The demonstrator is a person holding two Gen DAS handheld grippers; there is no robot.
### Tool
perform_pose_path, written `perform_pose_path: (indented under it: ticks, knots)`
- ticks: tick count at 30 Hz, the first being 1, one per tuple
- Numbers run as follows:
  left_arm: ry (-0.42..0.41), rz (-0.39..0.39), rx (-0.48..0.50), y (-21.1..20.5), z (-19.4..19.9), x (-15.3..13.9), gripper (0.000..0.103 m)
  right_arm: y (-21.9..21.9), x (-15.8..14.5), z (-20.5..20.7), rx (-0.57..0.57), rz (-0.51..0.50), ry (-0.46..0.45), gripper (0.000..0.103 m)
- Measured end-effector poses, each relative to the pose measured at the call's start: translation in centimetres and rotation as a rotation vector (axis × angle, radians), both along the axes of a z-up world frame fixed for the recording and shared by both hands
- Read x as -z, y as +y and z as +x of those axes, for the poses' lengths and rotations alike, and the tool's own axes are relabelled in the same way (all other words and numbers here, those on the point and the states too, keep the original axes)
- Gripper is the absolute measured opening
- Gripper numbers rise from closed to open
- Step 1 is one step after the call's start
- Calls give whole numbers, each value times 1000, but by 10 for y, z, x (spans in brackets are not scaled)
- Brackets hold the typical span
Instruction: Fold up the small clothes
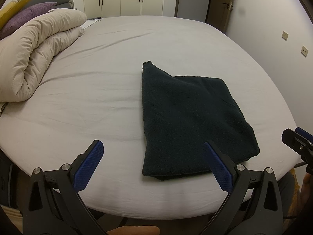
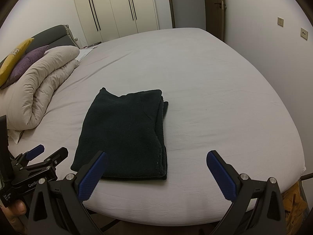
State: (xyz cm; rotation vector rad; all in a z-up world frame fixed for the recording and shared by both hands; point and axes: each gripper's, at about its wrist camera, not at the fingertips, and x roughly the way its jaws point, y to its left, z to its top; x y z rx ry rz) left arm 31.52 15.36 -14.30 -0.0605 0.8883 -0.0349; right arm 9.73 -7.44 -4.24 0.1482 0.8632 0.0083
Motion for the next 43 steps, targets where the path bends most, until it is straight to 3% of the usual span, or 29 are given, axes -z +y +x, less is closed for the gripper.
perform_pose_path:
  ticks: [43]
  knots:
    - [0,-6,-6,2,-7,4,103,2,2,-2,-1,3,4,103]
